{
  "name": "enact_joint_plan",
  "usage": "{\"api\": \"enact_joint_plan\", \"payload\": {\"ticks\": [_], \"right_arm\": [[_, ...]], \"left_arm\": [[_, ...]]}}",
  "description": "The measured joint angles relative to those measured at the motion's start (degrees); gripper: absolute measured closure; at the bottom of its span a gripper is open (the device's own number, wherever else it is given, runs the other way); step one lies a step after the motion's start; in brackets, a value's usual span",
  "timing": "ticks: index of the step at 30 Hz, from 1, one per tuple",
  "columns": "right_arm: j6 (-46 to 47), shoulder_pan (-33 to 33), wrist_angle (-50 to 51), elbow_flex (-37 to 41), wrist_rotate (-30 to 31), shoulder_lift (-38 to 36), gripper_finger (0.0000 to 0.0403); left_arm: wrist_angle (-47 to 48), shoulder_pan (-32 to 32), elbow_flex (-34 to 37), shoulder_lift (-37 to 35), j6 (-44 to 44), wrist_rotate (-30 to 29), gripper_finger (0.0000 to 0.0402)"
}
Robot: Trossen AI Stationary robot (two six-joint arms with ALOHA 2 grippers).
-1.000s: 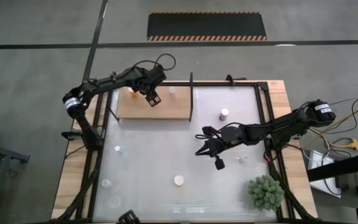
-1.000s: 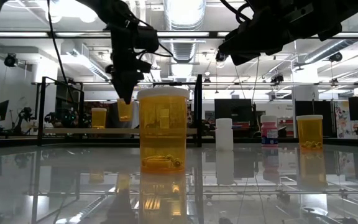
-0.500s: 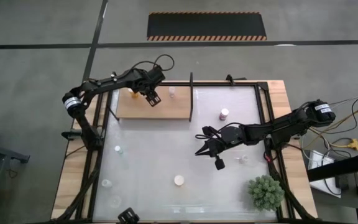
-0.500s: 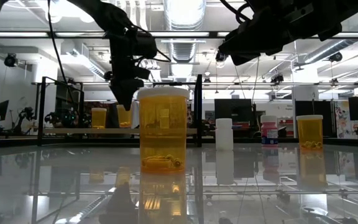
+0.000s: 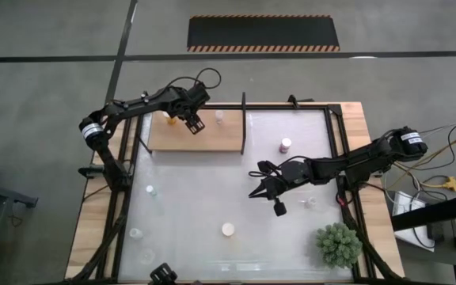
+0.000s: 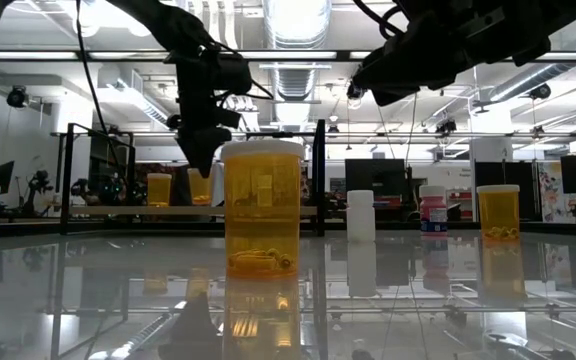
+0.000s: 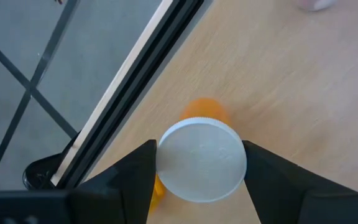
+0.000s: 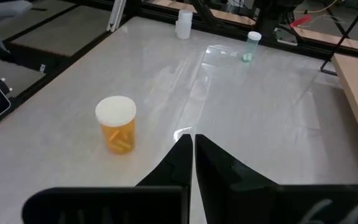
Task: Pick and place medicine bottles onto shelf by color
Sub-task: Put the left large yellow pill bottle on the shelf
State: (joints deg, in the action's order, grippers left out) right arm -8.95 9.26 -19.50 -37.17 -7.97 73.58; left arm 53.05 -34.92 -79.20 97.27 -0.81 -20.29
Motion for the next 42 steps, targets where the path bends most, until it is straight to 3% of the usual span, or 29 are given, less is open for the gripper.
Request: {"api": "enact_joint_plan", "payload": {"ticks": [18,25,29,34,38,42], "right_arm": [[0.99,0.0,0.85,0.0,0.0,0.0,0.0394],[1.04,0.0,0.86,0.0,0.0,0.0,0.0394],[0.92,0.0,0.83,0.0,0.0,0.0,0.0394],[0.87,-0.02,0.87,0.0,0.0,0.0,0.0394],[1.0,-0.01,1.17,0.0,0.0,0.0,0.0394],[1.05,-0.02,1.34,0.0,0.0,0.0,0.0394]], "left_arm": [[0.29,0.0,-1.44,-0.05,-1.59,-0.57,0.0182],[1.4,2.28,-4.42,-4.08,-2.26,-0.74,0.0183],[4.0,5.05,-3.97,-7.73,-9.21,4.04,0.0184],[5.61,6.75,-1.9,-8.96,-13.9,11.41,0.0213],[1.96,6.59,2.76,-8.51,-14.61,10.19,0.0252],[-2.37,6.01,7.45,-7.6,-15.3,5.12,0.0287]]}}
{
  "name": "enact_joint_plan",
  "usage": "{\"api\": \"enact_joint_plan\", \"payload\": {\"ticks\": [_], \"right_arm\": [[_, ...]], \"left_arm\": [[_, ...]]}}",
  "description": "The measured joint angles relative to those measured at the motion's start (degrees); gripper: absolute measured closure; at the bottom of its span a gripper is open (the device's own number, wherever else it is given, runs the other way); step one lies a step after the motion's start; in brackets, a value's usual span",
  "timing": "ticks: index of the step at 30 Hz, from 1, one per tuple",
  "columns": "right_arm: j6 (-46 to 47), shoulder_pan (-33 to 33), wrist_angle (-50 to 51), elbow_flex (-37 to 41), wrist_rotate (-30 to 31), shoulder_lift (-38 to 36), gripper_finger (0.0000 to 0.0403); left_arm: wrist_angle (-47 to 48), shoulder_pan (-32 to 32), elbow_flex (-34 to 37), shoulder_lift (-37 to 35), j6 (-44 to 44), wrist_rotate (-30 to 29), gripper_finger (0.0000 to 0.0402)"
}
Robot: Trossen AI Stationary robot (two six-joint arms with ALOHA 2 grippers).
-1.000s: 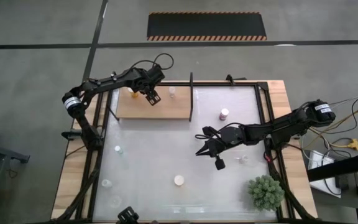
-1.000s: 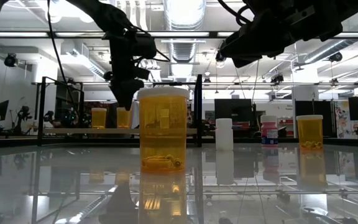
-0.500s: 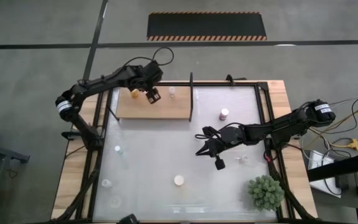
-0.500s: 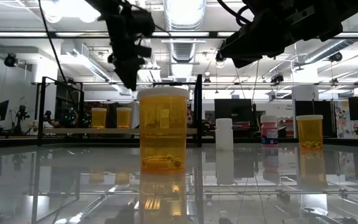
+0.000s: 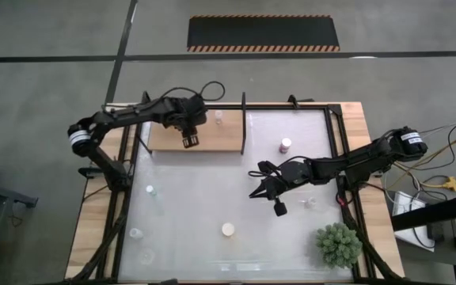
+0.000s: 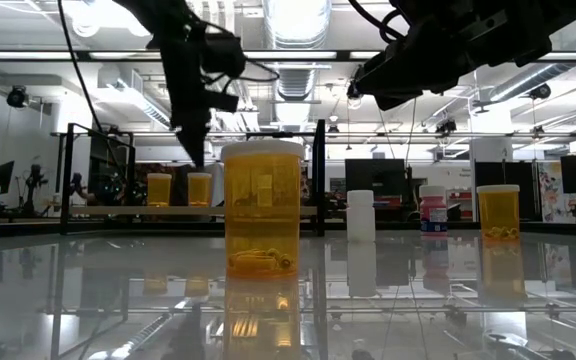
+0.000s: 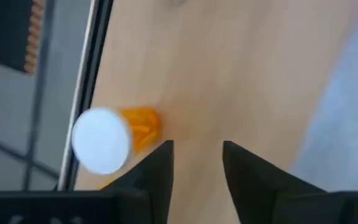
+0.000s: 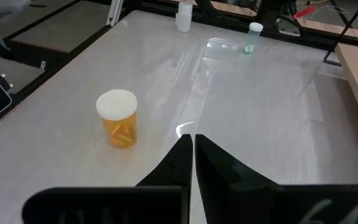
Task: Pick and place medicine bottles onto shelf by color
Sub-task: Put the left large yellow pill bottle on the shelf, then put the small transparent pill bottle on the shelf
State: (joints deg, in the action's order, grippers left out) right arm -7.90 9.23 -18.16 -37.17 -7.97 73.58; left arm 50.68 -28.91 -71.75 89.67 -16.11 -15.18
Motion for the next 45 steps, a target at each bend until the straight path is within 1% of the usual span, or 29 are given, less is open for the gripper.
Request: {"api": "enact_joint_plan", "payload": {"ticks": [3,8,13,18,21,24,28,30,33,36,39,42,45], "right_arm": [[0.0,0.01,0.0,0.0,0.0,0.0,0.0394],[-0.13,0.02,-0.03,0.0,0.0,0.0,0.0394],[-0.03,0.02,-0.05,0.0,0.0,0.0,0.0394],[-0.15,0.02,-0.05,0.0,0.0,0.0,0.0394],[-0.05,0.02,-0.05,0.0,0.0,0.0,0.0394],[0.12,0.02,-0.07,0.0,0.0,0.1,0.0394],[0.87,0.02,0.01,0.02,0.0,0.39,0.0394],[0.99,0.0,-0.2,0.02,0.02,0.39,0.0394],[3.57,0.02,-0.38,0.02,0.02,0.39,0.0394],[5.88,0.0,-0.53,0.02,0.02,0.37,0.0394],[9.15,0.02,-0.58,0.02,0.02,0.37,0.0394],[13.81,0.0,-0.57,0.0,0.02,0.37,0.0394],[14.8,0.02,-0.6,0.0,0.02,0.37,0.0394]], "left_arm": [[-1.67,-0.51,2.05,0.19,-0.84,-4.02,0.0307],[-6.55,-1.14,4.03,0.19,-0.88,-7.84,0.033],[-8.71,-2.23,5.17,0.19,-1.77,-8.33,0.0346],[-8.71,-2.42,5.29,0.19,-1.78,-8.31,0.0354],[-7.88,-2.09,4.96,0.13,-0.03,-8.3,0.0355],[-6.09,-0.04,4.59,-0.72,4.29,-8.02,0.0355],[-5.17,5.37,4.79,-3.99,11.19,-4.44,0.0355],[-5.44,9.83,5.18,-5.97,14.61,-2.16,0.0355],[-7.9,18.16,6.02,-8.93,18.97,-1.66,0.0355],[-16.66,26.79,7.81,-11.49,20.19,-1.7,0.0355],[-29.89,34.45,10.97,-12.99,19.58,-1.6,0.0355],[-40.4,40.6,14.18,-13.75,17.48,-1.61,0.0355],[-46.76,45.11,16.53,-13.76,15.91,-1.62,0.0355]]}}
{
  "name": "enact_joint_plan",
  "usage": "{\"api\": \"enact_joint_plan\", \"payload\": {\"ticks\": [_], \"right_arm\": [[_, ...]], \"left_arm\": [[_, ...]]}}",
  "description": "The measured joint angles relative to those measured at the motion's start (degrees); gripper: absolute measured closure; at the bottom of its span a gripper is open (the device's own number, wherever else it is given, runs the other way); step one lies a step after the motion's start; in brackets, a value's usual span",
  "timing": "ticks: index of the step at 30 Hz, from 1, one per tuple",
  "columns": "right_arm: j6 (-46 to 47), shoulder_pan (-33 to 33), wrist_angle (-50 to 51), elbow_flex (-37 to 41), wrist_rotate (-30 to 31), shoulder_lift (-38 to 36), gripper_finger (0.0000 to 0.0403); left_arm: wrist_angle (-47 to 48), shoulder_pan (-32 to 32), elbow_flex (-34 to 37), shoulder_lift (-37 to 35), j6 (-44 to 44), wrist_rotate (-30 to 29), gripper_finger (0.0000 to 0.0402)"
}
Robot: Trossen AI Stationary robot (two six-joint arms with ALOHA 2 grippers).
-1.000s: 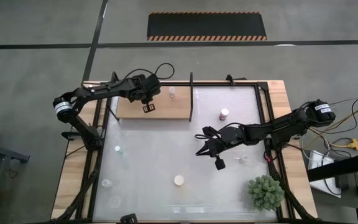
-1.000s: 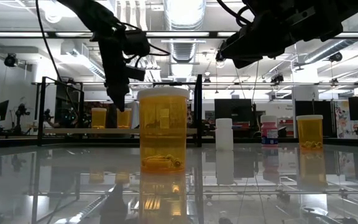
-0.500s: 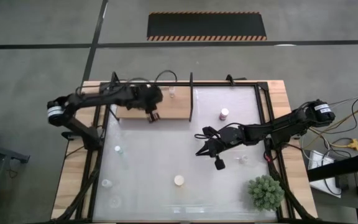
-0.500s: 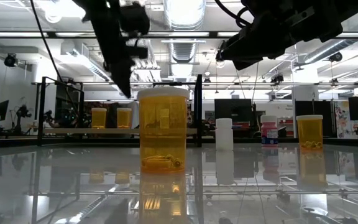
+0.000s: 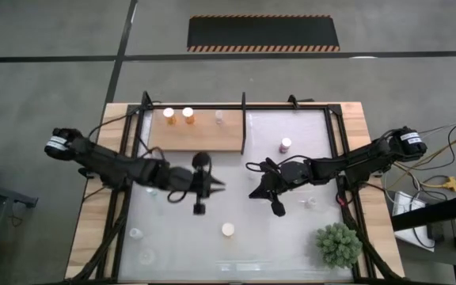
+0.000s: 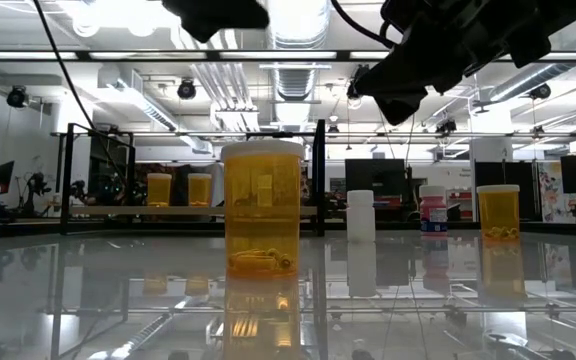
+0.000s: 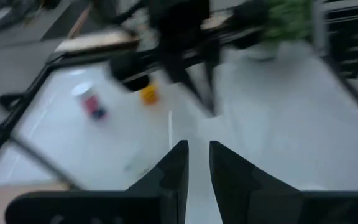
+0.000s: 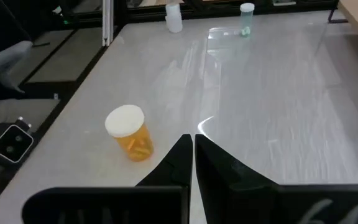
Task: Pick and place medicine bottles onto shelf by color
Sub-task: Put the small transparent pill bottle on the shelf
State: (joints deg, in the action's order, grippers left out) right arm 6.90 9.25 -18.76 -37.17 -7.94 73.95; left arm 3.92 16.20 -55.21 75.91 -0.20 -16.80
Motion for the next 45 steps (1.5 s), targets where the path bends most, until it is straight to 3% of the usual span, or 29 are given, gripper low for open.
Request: {"api": "enact_joint_plan", "payload": {"ticks": [4,13,28,34,40,42,45], "right_arm": [[1.41,-0.02,-0.91,-0.02,0.0,0.0,0.0394],[-1.22,0.0,-7.24,-0.04,0.28,0.11,0.0394],[0.07,-0.01,-7.15,-0.99,0.44,0.15,0.0394],[-5.64,-0.39,-7.3,-3.14,2.16,0.2,0.0394],[-5.05,-0.59,-6.9,-6.03,3.59,0.2,0.0394],[-3.42,-0.66,-6.91,-7.1,5.53,0.2,0.0394],[6.07,-0.67,-6.91,-8.79,5.87,1.17,0.0394]], "left_arm": [[-5.63,3.1,3.04,0.14,-0.29,-0.05,0.0355],[-5.29,5.27,6.66,-2.76,1.36,-0.15,0.0355],[-6.34,5.28,15.09,-13.62,-3.35,-1.31,0.0355],[-7.04,5.25,17.43,-15.91,-5.21,-2.17,0.0355],[-8.89,5.25,19.23,-16.82,-6.5,-5.59,0.0355],[-9.72,5.25,19.23,-16.8,-8.31,-6.33,0.0355],[-10.16,5.23,19.23,-17.01,-12.64,-6.45,0.0355]]}}
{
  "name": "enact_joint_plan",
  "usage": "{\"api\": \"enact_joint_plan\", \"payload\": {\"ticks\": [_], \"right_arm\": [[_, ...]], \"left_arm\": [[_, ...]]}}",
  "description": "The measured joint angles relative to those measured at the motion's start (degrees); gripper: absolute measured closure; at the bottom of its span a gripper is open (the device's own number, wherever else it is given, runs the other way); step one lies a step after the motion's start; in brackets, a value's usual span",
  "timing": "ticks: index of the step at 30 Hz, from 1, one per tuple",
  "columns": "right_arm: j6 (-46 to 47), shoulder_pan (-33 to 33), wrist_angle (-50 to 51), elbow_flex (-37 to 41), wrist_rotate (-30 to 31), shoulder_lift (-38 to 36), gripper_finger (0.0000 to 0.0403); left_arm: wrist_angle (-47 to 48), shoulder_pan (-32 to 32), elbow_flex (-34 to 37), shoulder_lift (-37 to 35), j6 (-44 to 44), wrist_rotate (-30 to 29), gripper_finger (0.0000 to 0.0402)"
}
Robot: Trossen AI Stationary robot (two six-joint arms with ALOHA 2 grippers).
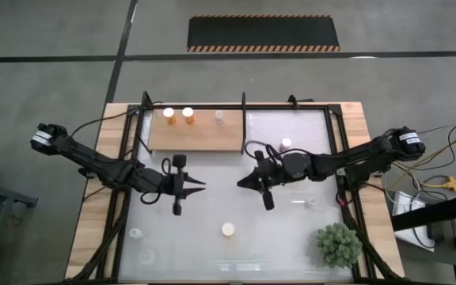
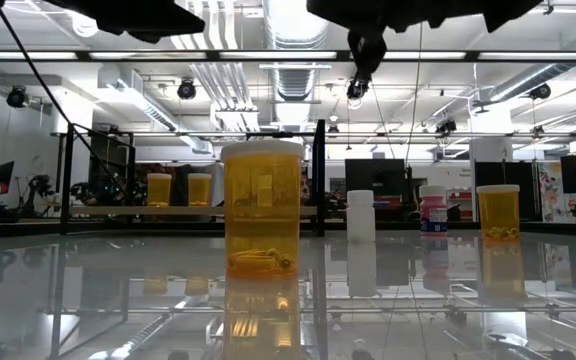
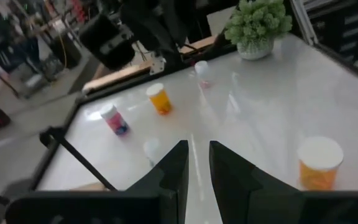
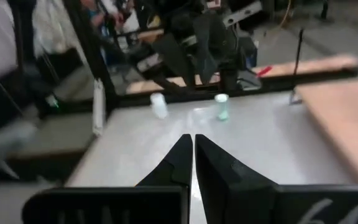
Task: Pick and place medicine bottles onto shelf by color
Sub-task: Put the small transparent pill bottle on the shelf
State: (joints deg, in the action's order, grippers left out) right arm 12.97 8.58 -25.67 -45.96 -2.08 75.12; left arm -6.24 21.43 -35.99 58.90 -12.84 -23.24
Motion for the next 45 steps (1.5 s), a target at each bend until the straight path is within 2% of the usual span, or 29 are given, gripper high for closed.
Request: {"api": "enact_joint_plan", "payload": {"ticks": [4,6,8,11,14,16,20,23,26,33,35,40,45], "right_arm": [[8.94,0.06,1.5,-2.86,-1.6,3.24,0.0394],[12.18,0.06,6.92,-5.62,-2.95,5.35,0.0394],[14.0,0.06,17.4,-10.06,-2.87,7.43,0.0394],[13.87,0.06,38.57,-18.16,-2.07,10.87,0.0394],[12.98,0.06,56.98,-25.2,2.1,14.49,0.0394],[13.05,0.04,64.21,-28.59,4.77,16.42,0.0394],[12.75,-0.32,72.17,-32.58,5.04,18.94,0.0387],[13.02,-1.35,74.04,-33.04,4.95,19.45,0.036],[12.09,-2.71,73.35,-32.23,6.35,19.52,0.0317],[-1.3,-2.6,69.88,-27.53,18.49,18.7,0.0211],[-4.64,-2.71,66.75,-25.42,19.9,18.01,0.0188],[-6.83,-3.98,58.91,-19.18,19.72,16.95,0.0144],[-6.21,-5.52,50.77,-12.95,20.0,15.97,0.0126]], "left_arm": [[0.53,-0.06,-0.09,-0.86,-4.18,-0.02,0.0355],[0.72,-0.06,-0.09,-0.99,-4.52,-0.02,0.0355],[0.94,-0.06,0.03,-0.99,-4.55,-0.02,0.0355],[0.88,-0.06,0.04,-0.8,-4.55,-0.02,0.0355],[0.77,-0.06,0.06,-0.78,-4.49,-0.02,0.0355],[0.8,-0.04,0.07,-1.02,-4.46,-0.02,0.0355],[0.47,-0.06,0.02,-2.11,-4.42,-0.02,0.0355],[0.6,-0.04,0.02,-2.9,-4.38,-0.02,0.0355],[0.61,-0.04,0.02,-3.72,-4.38,-0.85,0.0355],[0.69,-0.04,0.02,-4.82,-4.12,-2.73,0.0355],[0.7,-0.04,0.02,-4.84,-4.11,-2.76,0.0355],[0.7,-0.04,0.02,-4.8,-4.11,-2.81,0.0355],[0.64,-0.04,0.02,-4.8,-4.11,-2.82,0.0355]]}}
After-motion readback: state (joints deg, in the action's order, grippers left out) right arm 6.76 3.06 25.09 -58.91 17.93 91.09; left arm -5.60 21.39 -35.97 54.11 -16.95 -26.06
